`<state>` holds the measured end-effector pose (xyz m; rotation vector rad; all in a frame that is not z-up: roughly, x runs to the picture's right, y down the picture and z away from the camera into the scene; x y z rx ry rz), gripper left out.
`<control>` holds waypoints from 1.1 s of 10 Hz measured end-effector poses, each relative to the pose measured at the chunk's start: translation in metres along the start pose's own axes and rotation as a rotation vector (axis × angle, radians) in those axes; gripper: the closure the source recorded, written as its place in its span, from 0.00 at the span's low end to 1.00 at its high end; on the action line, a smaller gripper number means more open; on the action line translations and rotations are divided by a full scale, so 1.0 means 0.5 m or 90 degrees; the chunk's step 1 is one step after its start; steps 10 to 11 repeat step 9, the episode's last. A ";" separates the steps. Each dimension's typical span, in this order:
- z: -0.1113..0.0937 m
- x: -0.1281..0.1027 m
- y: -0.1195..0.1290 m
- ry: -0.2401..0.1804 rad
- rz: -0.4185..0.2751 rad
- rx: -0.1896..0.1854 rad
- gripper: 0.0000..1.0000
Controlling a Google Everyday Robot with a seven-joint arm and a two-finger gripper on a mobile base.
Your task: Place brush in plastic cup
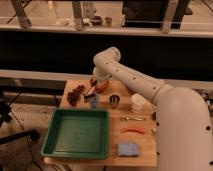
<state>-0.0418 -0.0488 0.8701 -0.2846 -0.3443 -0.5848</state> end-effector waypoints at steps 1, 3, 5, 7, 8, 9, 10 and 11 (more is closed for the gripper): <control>-0.002 0.007 -0.004 0.008 -0.011 0.012 1.00; -0.004 0.022 -0.003 0.024 -0.029 0.025 1.00; -0.006 0.033 -0.007 0.039 -0.054 0.042 1.00; -0.009 0.048 -0.007 0.051 -0.074 0.053 1.00; -0.008 0.053 -0.012 0.058 -0.088 0.059 1.00; -0.003 0.056 -0.015 0.060 -0.097 0.063 1.00; -0.003 0.056 -0.015 0.060 -0.097 0.063 1.00; -0.003 0.056 -0.015 0.060 -0.097 0.063 1.00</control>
